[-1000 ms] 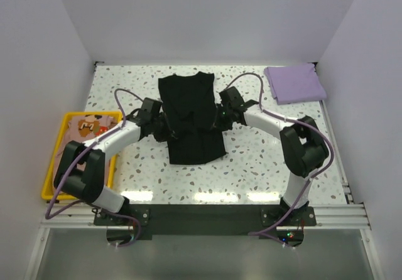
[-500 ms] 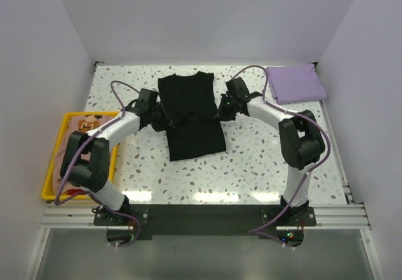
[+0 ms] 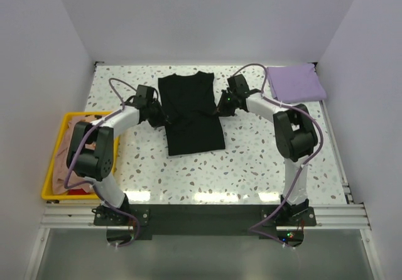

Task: Fold and stack the t-shirts
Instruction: Fold the tshirt

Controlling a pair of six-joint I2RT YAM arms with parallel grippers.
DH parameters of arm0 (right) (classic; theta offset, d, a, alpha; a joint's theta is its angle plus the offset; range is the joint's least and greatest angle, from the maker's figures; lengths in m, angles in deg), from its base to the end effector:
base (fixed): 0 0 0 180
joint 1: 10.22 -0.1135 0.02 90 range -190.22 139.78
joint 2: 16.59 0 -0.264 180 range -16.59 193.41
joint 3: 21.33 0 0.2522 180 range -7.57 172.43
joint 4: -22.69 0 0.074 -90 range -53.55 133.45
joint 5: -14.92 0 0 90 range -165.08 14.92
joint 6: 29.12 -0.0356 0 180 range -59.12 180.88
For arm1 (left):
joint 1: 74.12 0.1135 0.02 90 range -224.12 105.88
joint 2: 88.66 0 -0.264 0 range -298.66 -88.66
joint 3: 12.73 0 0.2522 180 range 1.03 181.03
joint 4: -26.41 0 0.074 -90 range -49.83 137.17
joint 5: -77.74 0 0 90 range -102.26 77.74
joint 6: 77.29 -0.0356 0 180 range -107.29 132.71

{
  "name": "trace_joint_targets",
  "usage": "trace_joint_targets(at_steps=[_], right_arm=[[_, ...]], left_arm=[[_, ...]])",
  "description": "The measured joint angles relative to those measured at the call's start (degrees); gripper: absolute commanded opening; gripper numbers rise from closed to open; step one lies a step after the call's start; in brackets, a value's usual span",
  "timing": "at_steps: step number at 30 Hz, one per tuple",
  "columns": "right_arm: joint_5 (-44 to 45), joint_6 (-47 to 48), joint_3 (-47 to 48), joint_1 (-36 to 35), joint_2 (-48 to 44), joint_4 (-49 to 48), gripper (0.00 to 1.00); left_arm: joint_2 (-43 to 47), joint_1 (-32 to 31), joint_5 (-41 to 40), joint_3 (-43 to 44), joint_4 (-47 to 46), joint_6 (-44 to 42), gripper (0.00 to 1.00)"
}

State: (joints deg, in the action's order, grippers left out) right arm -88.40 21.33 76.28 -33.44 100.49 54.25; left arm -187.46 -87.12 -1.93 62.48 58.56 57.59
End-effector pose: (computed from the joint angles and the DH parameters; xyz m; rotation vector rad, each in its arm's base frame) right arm 0.4069 0.1835 0.1800 0.2611 2.5707 0.7331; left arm 0.3424 -0.0856 0.1834 -0.6541 2.5579 -0.6024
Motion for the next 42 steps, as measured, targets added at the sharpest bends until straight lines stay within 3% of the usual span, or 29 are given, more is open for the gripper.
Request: trace_joint_targets(at_steps=[7,12,15,17,21,26,27,33,35,42], right_arm=[[-1.66,-0.02,0.70,1.62,2.56,-0.79,0.00],[-2.78,-0.02,1.09,2.54,2.64,-1.14,0.02],[-2.97,-0.11,1.44,3.06,2.64,-1.60,0.22],[-2.99,0.17,1.62,3.39,2.64,-1.92,0.38],[-2.71,1.18,2.40,3.82,2.62,-1.97,0.52],[-0.70,2.97,1.62,3.56,0.28,-1.11,0.50],[0.39,3.43,1.01,3.28,-0.90,-0.98,0.49],[5.27,6.27,0.35,-1.18,-5.70,-0.24,0.28],[5.73,7.06,0.44,-2.86,-5.60,0.07,0.22],[6.21,9.64,5.25,-5.40,0.15,3.06,0.15]], left_arm=[[-2.97,1.62,1.90,0.74,-2.12,-1.22,0.12],[-4.74,2.82,3.50,1.46,-3.78,-2.01,0.31],[-4.90,3.89,4.98,1.46,-5.05,-2.40,0.45],[-4.90,4.63,6.08,1.73,-5.73,-2.54,0.48],[-4.66,5.33,6.67,2.71,-6.25,-2.64,0.49],[-0.59,4.48,4.20,1.92,-4.87,-3.04,0.38],[0.79,3.72,3.02,1.53,-4.48,-3.32,0.30],[4.37,-5.49,-0.68,0.90,-2.86,-4.42,0.01],[3.76,-7.41,-0.79,0.79,-2.54,-4.55,0.00],[-2.19,-7.72,-1.60,1.79,-1.81,-4.48,0.00]])
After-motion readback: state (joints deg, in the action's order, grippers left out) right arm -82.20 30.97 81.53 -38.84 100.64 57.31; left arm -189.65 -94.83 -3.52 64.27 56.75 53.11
